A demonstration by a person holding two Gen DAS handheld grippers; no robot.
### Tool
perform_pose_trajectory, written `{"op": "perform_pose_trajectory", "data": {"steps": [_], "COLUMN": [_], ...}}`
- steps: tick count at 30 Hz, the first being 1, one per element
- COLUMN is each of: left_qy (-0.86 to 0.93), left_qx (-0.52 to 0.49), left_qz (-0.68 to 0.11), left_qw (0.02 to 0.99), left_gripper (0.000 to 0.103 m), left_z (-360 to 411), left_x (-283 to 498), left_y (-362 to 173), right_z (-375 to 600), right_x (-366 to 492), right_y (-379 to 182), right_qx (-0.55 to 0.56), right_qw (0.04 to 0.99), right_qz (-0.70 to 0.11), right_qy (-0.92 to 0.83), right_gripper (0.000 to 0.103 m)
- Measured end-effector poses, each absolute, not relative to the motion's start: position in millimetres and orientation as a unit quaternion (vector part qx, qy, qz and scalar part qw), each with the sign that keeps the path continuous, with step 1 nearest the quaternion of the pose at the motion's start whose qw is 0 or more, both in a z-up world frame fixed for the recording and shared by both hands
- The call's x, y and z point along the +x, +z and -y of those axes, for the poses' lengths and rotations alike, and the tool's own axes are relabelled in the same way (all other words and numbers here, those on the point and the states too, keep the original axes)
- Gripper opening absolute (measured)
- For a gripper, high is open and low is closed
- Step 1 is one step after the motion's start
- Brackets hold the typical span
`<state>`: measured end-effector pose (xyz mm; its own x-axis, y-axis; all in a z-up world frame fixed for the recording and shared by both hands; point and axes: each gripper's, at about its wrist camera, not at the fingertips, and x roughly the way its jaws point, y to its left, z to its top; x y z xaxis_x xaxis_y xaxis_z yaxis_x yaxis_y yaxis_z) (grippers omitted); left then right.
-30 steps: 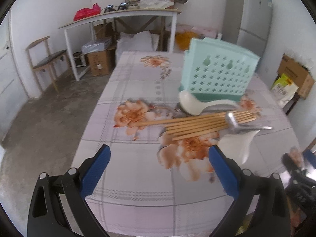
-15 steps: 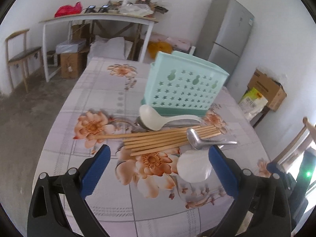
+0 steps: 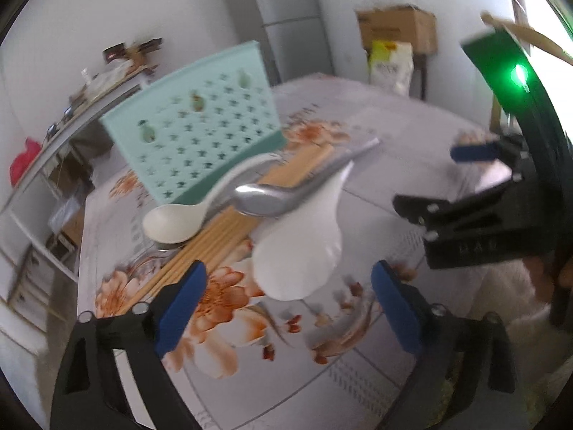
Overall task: Organize utensils
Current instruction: 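Move the left tool toward the white rice paddle beside the chopsticks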
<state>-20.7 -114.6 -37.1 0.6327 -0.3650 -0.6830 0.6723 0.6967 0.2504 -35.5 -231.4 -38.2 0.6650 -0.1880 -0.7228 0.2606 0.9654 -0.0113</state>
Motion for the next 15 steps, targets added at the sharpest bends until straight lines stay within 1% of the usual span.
{"op": "perform_pose_trajectory", "data": {"steps": [3, 5, 10, 12, 15], "left_qy": [-0.306, -0.306, -0.298, -0.303, -0.307], "left_qx": [0.243, 0.225, 0.193, 0.185, 0.230], "left_qz": [-0.327, -0.344, -0.375, -0.373, -0.355], "left_qw": [0.861, 0.859, 0.856, 0.857, 0.852], "left_gripper": [0.082, 0.074, 0.062, 0.061, 0.061], "left_z": [114, 109, 101, 99, 110], "left_x": [-15, -10, 0, 0, -4], "left_y": [-39, -39, -40, -37, -41], "right_z": [235, 236, 237, 236, 238], "right_x": [-35, -33, -31, -33, -33], "right_y": [-40, -41, -42, -42, -42], "right_qx": [0.051, 0.052, 0.051, 0.052, 0.053], "right_qw": [0.911, 0.911, 0.911, 0.911, 0.912], "right_qz": [-0.390, -0.391, -0.391, -0.390, -0.389], "right_qy": [-0.123, -0.124, -0.122, -0.120, -0.119], "right_gripper": [0.096, 0.096, 0.096, 0.096, 0.096]}}
